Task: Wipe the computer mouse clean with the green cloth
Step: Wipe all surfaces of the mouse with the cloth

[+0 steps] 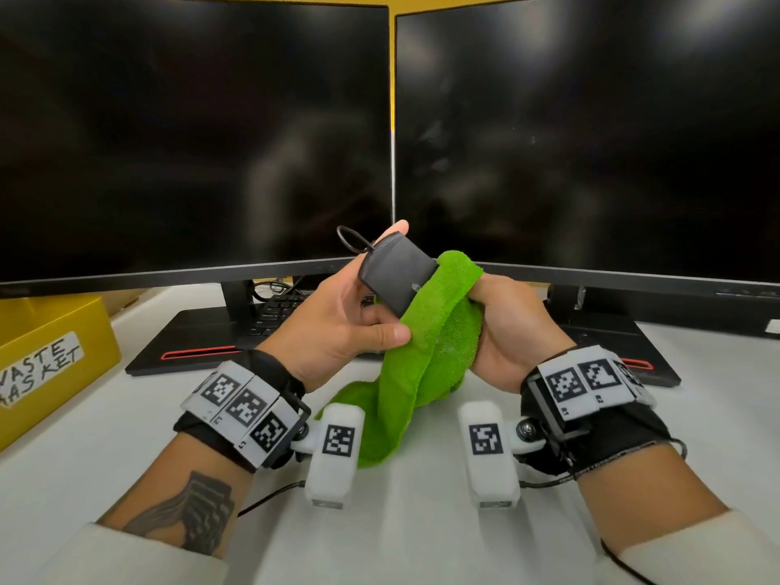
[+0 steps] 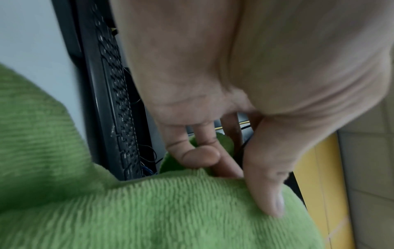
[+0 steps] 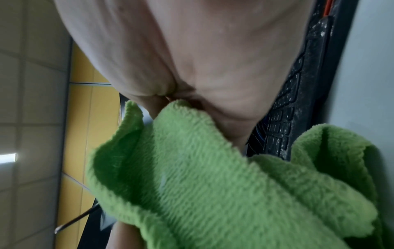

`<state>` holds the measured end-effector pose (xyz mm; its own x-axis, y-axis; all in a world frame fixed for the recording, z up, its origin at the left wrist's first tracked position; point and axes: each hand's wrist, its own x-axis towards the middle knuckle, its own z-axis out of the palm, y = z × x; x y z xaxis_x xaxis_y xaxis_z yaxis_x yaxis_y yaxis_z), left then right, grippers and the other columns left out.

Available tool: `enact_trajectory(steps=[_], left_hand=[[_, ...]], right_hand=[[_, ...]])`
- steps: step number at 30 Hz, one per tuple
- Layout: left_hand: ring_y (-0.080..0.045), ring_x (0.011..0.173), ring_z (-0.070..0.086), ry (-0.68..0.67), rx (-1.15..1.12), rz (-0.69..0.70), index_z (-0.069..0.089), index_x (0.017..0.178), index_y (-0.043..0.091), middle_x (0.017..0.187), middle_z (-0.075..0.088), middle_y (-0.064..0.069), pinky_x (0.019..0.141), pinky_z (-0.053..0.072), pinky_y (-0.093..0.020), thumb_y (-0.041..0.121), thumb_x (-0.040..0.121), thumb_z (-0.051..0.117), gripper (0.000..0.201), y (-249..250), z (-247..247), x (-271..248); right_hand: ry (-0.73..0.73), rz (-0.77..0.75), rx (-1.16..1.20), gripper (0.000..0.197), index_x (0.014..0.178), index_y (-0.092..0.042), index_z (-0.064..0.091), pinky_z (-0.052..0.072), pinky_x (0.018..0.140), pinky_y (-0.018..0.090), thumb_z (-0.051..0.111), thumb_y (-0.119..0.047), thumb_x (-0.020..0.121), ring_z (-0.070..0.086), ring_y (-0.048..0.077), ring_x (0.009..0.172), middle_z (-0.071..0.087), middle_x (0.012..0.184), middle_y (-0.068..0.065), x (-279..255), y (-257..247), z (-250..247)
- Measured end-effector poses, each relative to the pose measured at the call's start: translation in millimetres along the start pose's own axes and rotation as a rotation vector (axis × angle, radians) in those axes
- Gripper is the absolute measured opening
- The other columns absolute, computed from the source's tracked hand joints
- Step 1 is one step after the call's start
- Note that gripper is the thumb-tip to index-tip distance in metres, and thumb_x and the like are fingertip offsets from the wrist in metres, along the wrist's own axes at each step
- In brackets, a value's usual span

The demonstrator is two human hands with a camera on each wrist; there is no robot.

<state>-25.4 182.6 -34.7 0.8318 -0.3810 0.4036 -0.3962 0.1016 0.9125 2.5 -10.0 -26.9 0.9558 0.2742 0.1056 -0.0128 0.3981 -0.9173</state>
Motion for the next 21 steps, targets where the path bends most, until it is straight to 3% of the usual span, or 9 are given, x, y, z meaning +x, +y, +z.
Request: enact_trajectory(steps=[3,4,6,7,9,14,18,20,21], left_hand=[[-0.045,0.109,0.054,-0.081,-0.063,-0.017,0.029,0.161,0.036,0.156,0.052,-0.008,0.091,0.052,-0.060,-0.001,0.077,0.076,0.103,-1,-3,0],[-0.043,0.107,0.057,-0.105,-0.083,-0.016,0.027,0.161,0.034,0.158,0.050,-0.005,0.081,0.056,-0.052,0.000,0.079,0.074,0.100,-1,-3,0],[-0.028,0.081,0.060,-0.126,-0.125,-0.014,0.026,0.162,0.031,0.161,0.046,-0.001,0.057,0.044,-0.031,0.005,0.083,0.074,0.096,-2,-3,0],[-0.018,0.072,0.058,-0.122,-0.153,-0.017,0.026,0.161,0.030,0.161,0.046,0.000,0.053,0.039,-0.025,0.009,0.084,0.079,0.096,-3,-4,0],[-0.011,0.067,0.058,-0.106,-0.208,-0.015,0.029,0.160,0.029,0.159,0.049,-0.001,0.052,0.040,-0.022,0.021,0.081,0.086,0.098,-5,-6,0],[-0.015,0.066,0.061,-0.015,-0.238,0.005,0.036,0.157,0.030,0.153,0.054,-0.007,0.054,0.044,-0.022,0.010,0.084,0.081,0.089,-4,-6,0],[-0.032,0.098,0.050,-0.003,-0.247,0.014,0.036,0.159,0.027,0.147,0.058,-0.009,0.059,0.037,-0.027,0.018,0.078,0.089,0.097,-5,-9,1],[-0.039,0.122,0.055,-0.002,-0.272,0.022,0.034,0.160,0.023,0.149,0.057,-0.014,0.082,0.054,-0.031,0.022,0.077,0.090,0.100,-6,-10,2],[-0.038,0.133,0.054,-0.005,-0.297,0.020,0.033,0.160,0.022,0.151,0.055,-0.015,0.095,0.056,-0.038,0.022,0.077,0.089,0.101,-6,-10,2]], right_hand=[[0.005,-0.034,-0.098,0.035,0.129,0.001,0.068,0.056,0.101,0.055,0.045,-0.013,0.106,0.070,0.039,0.114,0.072,0.124,0.026,0,2,1],[0.000,-0.047,-0.133,0.035,0.128,0.000,0.069,0.054,0.104,0.056,0.044,-0.011,0.106,0.070,0.039,0.116,0.073,0.123,0.026,1,4,0],[-0.014,-0.053,-0.172,0.033,0.125,0.002,0.070,0.052,0.106,0.059,0.045,-0.011,0.106,0.070,0.043,0.116,0.074,0.120,0.027,1,7,-1],[-0.018,-0.052,-0.178,0.032,0.123,0.003,0.071,0.052,0.106,0.061,0.048,-0.012,0.106,0.070,0.044,0.114,0.074,0.118,0.029,1,7,-1],[-0.025,-0.072,-0.184,0.030,0.120,0.003,0.072,0.054,0.102,0.063,0.051,-0.012,0.105,0.072,0.043,0.106,0.074,0.113,0.029,0,5,2],[0.129,-0.204,-0.100,0.022,0.105,0.002,0.074,0.059,0.095,0.058,0.053,-0.004,0.102,0.074,0.040,0.102,0.076,0.108,0.027,3,-5,-4],[0.371,-0.357,-0.037,0.021,0.103,-0.009,0.068,0.057,0.093,0.065,0.052,0.004,0.100,0.073,0.036,0.090,0.073,0.094,0.021,6,-21,-19],[0.377,-0.388,0.036,0.019,0.110,-0.011,0.066,0.058,0.093,0.064,0.057,0.002,0.099,0.073,0.038,0.092,0.074,0.100,0.022,5,-28,-26],[0.334,-0.403,0.074,0.022,0.117,-0.007,0.066,0.059,0.092,0.062,0.061,0.001,0.097,0.073,0.041,0.096,0.074,0.106,0.027,3,-30,-27]])
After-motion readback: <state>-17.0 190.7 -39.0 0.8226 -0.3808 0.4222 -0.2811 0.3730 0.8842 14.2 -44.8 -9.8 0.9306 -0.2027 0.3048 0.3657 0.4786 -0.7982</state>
